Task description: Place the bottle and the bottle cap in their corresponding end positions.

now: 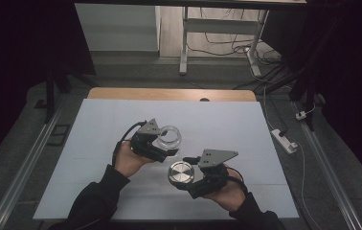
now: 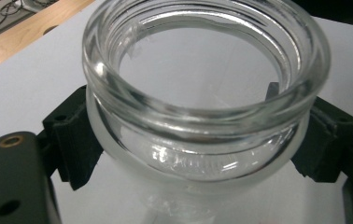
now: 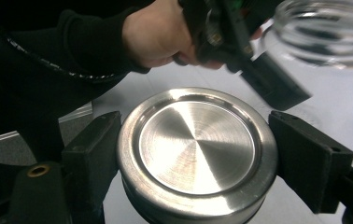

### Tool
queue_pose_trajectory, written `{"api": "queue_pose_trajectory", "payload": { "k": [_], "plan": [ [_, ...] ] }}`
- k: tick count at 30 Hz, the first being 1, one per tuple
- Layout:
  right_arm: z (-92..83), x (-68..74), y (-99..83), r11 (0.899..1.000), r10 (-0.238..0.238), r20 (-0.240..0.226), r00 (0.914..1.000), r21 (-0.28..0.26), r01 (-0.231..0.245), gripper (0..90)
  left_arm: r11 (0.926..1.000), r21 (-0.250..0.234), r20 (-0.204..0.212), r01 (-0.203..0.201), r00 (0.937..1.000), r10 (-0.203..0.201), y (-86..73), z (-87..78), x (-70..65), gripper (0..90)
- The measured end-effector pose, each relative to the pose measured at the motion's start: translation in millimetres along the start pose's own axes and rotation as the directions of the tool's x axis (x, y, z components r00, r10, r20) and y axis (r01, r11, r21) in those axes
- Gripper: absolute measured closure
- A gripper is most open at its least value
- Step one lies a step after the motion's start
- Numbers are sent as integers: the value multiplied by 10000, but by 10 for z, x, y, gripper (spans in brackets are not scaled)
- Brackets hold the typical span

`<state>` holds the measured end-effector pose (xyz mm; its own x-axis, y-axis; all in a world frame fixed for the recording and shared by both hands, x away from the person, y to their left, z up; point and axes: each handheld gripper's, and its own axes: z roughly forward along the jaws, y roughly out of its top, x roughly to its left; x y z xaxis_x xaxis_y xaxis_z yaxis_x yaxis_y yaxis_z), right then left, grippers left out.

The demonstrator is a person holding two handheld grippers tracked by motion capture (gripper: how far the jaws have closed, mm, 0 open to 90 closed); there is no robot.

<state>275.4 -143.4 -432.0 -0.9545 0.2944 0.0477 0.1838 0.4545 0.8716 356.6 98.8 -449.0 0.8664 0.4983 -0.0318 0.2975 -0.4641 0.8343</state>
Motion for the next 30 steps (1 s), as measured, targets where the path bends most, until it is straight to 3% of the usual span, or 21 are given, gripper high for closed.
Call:
{"api": "queue_pose_trajectory", "payload": {
  "k": [22, 30],
  "plan": [
    [363, -102, -314, 9987, 199, 39, 9998, 466, -201, 201, 10000, 59, -263, -38, 9996, 39, -20, 317, 189, 157],
    [472, -143, -384, 9980, 82, 253, 9996, 618, -97, 201, 10000, 70, -381, -70, 9992, 72, -34, 436, 240, 157]
  ]
}}
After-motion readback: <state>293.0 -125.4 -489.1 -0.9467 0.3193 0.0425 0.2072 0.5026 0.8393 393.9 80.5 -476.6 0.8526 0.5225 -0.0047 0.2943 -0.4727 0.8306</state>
